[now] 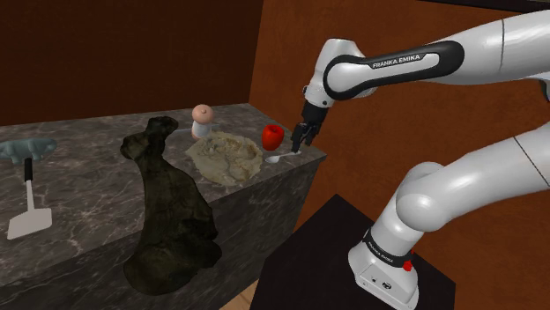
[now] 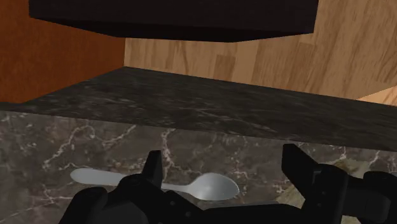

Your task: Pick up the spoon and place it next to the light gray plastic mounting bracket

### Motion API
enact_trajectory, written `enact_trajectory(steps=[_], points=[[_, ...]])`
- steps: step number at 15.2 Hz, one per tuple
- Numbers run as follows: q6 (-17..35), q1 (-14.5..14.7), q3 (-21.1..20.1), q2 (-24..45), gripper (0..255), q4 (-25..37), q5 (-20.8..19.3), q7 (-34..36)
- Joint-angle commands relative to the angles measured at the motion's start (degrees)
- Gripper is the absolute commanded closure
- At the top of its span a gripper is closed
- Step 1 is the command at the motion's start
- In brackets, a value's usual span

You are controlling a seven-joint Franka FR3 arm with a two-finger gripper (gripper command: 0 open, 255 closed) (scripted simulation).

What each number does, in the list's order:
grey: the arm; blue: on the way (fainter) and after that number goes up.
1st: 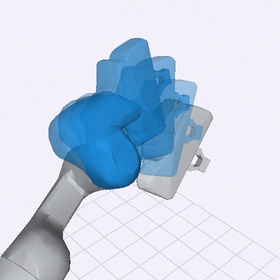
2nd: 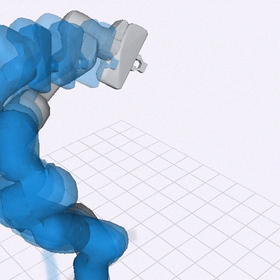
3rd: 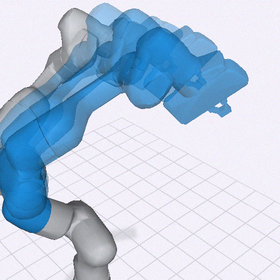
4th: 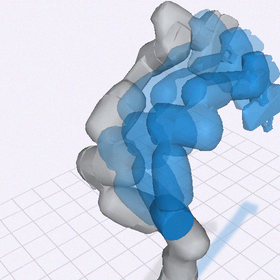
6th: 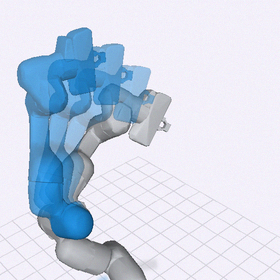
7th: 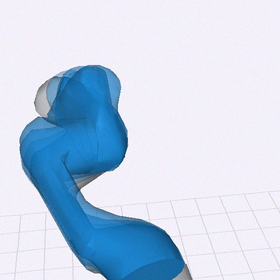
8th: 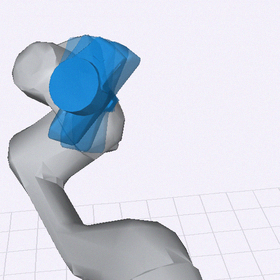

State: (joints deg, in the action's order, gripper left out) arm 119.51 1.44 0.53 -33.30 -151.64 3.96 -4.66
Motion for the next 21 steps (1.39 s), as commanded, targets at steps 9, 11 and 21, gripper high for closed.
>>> enact_trajectory(steps=[9, 11, 21], points=[[28.1, 3.2, 2.1, 16.4, 0, 0.3, 8.1, -3.8], [29.9, 3.6, 2.1, 18.0, 0, 0.1, 8.7, -4.2], [33.9, 4.5, 2.3, 22.0, 0, 0.0, 10.4, -5.4]])
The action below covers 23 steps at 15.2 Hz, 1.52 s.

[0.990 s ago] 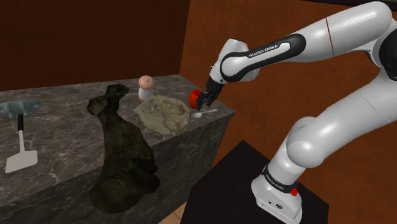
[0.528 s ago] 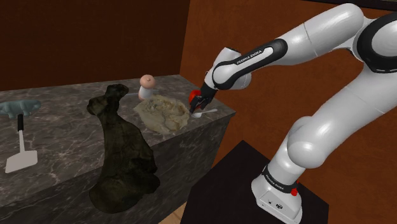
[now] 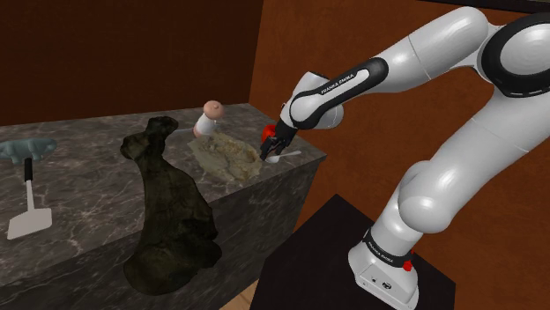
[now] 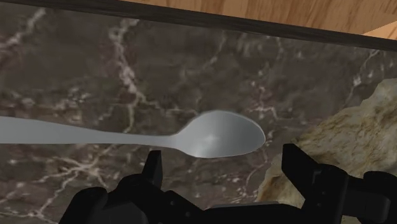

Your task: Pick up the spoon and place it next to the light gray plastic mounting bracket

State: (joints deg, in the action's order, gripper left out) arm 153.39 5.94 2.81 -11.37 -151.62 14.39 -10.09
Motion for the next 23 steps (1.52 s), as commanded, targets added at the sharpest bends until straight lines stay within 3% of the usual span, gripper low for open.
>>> enact_trajectory(steps=[1, 2, 3, 12, 23], points=[[0.0, 0.0, 0.0, 0.0, 0, 0.0, 0.0, 0.0], [0.0, 0.0, 0.0, 0.0, 0, 0.0, 0.0, 0.0], [0.0, 0.0, 0.0, 0.0, 255, 0.0, 0.0, 0.0], [0.0, 0.0, 0.0, 0.0, 255, 0.0, 0.0, 0.0], [-9.8, -1.5, -0.7, -6.7, 255, 3.3, -3.4, 3.3]])
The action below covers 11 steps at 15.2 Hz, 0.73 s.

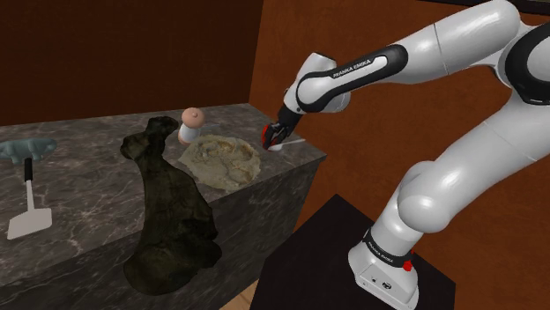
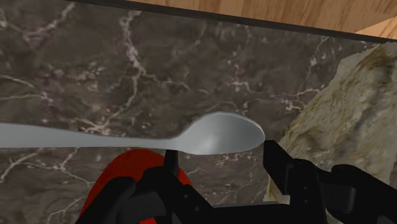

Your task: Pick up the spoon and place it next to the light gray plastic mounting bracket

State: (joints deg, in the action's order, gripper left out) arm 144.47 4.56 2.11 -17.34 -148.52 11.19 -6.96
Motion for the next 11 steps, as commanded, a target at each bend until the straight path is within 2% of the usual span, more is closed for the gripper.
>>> enact_trajectory(steps=[1, 11], points=[[-1.8, -0.2, -0.1, -1.2, 255, 0.6, -0.5, 0.4], [-10.4, -0.9, -0.4, -5.4, 255, 5.1, -2.0, 2.2]])
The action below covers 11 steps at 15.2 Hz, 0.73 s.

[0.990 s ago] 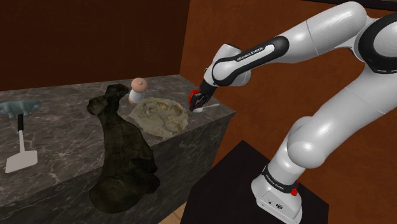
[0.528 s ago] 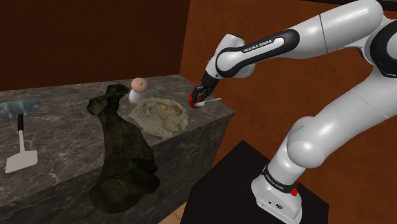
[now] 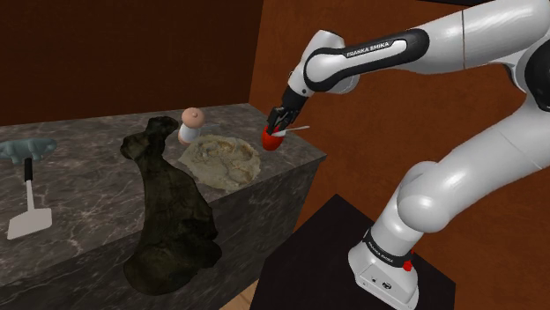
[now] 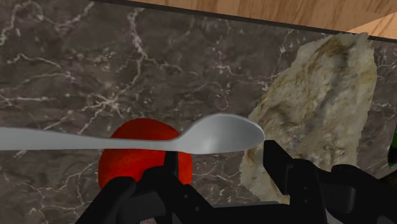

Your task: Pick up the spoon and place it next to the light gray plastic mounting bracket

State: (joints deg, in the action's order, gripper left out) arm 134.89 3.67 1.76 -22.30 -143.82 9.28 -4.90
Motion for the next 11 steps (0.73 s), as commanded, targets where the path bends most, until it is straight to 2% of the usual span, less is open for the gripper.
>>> enact_trajectory(steps=[1, 6, 11], points=[[-1.6, -0.1, -0.1, -0.7, 255, 0.9, -0.2, 0.3], [-0.1, 2.0, -4.7, 6.1, 255, 6.9, -0.2, 6.9], [0.4, 3.7, -8.8, 13.5, 255, 14.5, -1.9, 13.7]])
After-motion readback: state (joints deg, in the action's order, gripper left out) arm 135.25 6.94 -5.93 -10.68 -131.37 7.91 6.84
